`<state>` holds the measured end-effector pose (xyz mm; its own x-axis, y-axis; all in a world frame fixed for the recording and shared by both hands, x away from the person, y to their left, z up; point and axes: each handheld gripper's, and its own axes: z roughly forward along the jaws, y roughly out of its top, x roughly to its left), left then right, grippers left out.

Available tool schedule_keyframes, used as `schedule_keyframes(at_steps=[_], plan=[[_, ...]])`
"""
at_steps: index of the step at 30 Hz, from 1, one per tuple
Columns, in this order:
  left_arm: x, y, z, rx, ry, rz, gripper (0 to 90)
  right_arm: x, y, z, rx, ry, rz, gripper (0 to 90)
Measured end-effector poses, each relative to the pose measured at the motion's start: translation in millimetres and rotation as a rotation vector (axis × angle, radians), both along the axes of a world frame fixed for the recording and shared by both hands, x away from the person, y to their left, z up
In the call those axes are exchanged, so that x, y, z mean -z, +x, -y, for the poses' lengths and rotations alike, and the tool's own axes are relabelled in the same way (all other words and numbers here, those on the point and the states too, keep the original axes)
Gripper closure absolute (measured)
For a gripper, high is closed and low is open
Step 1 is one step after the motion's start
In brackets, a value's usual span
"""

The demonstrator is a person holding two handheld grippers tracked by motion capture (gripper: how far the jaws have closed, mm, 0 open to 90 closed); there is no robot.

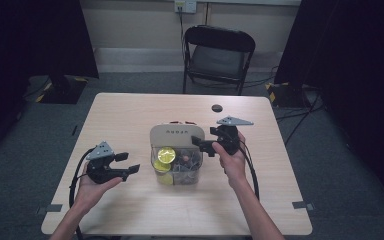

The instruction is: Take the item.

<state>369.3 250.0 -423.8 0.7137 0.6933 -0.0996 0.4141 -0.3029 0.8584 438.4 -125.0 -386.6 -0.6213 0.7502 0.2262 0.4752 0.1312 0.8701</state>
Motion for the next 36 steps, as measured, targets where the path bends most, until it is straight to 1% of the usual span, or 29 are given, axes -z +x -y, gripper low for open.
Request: schedule_keyframes(at_steps=[1,3,6,9,11,13,14,16,17,18,19,20,21,23,24,25,26,27,28,30,31,32,33,34,35,36], plan=[[-5.8,0.1,4.7,0.012,-0.008,0.004,31.3,0.0,0.0,-0.7,-0.002,-0.003,-0.003,13.6],[-10.5,1.1,8.3,0.023,-0.024,0.014,31.2,0.0,0.0,-0.9,-0.002,-0.004,-0.002,13.5],[-16.9,2.8,14.7,0.04,-0.025,0.025,31.5,-0.3,0.1,-1.2,-0.003,-0.01,-0.002,13.5],[-20.1,3.7,17.3,0.05,-0.023,0.033,31.4,-0.4,0.1,-1.2,-0.003,-0.01,-0.002,13.5],[-24.5,5.1,20.9,0.068,-0.029,0.033,32.2,-0.4,0.3,-1.1,-0.004,-0.01,-0.003,13.5],[-29.3,6.2,25.3,0.08,-0.033,0.05,32.4,-0.4,0.4,-1.1,-0.004,-0.01,-0.002,13.5],[-31.3,7.0,27.8,0.088,-0.036,0.052,32.8,-0.4,0.4,-1.1,-0.004,-0.01,-0.002,13.5],[-32.4,7.3,29.8,0.09,-0.032,0.055,33.4,-0.5,0.3,-1.1,-0.004,-0.011,-0.002,13.5],[-34.1,8.4,34.3,0.094,-0.036,0.064,33.3,-0.8,0.2,-1.0,-0.003,-0.01,-0.001,13.5],[-35.5,9.6,38.7,0.107,-0.048,0.065,33.3,-0.9,0.3,-0.9,-0.003,-0.01,-0.001,13.5],[-36.4,10.3,41.5,0.113,-0.05,0.068,33.3,-0.9,0.3,-0.9,-0.003,-0.009,-0.001,13.5],[-36.4,10.3,41.5,0.113,-0.05,0.068,33.2,-0.9,0.3,-0.9,-0.003,-0.009,-0.001,13.5],[-37.1,11.1,44.9,0.124,-0.051,0.074,33.2,-1.0,0.2,-0.8,-0.002,-0.01,-0.001,13.5],[-35.5,13.6,52.3,0.145,-0.073,0.065,33.4,-1.3,0.2,-0.5,-0.002,-0.01,0.0,13.5],[-35.5,13.6,52.3,0.145,-0.073,0.065,33.4,-1.3,0.3,-0.4,-0.003,-0.01,0.001,13.5],[-35.1,13.9,55.9,0.144,-0.061,0.06,33.6,-1.4,0.3,-0.1,-0.003,-0.01,0.001,13.5],[-35.1,13.9,55.9,0.144,-0.061,0.06,33.6,-1.4,0.3,-0.1,-0.003,-0.01,0.001,13.5],[-34.1,14.5,59.5,0.161,-0.066,0.062,33.8,-1.4,0.2,0.2,-0.002,-0.008,0.0,13.5],[-34.1,14.3,61.3,0.156,-0.063,0.053,34.0,-1.4,0.2,0.4,-0.001,-0.007,0.0,13.5],[-32.9,16.0,64.8,0.166,-0.064,0.046,34.4,-1.2,0.1,0.6,-0.001,-0.006,0.0,13.5],[-32.3,16.9,66.3,0.169,-0.054,0.046,34.8,-1.1,0.0,0.5,-0.001,-0.004,0.0,13.5],[-32.3,16.9,66.3,0.169,-0.054,0.046,35.2,-1.1,0.0,0.5,-0.001,-0.004,0.0,13.5],[-29.6,19.0,68.9,0.179,-0.056,0.043,35.4,-0.8,-0.1,0.5,0.0,-0.002,0.0,13.5],[-28.2,20.3,70.2,0.175,-0.035,0.037,35.6,-0.8,-0.1,0.5,-0.001,-0.002,0.0,13.5],[-26.1,21.5,71.4,0.177,-0.046,0.032,35.9,-0.8,-0.1,0.5,-0.001,-0.002,0.0,13.5],[-26.1,21.5,71.4,0.177,-0.046,0.032,36.0,-0.8,-0.1,0.5,-0.001,-0.002,0.0,13.5]])
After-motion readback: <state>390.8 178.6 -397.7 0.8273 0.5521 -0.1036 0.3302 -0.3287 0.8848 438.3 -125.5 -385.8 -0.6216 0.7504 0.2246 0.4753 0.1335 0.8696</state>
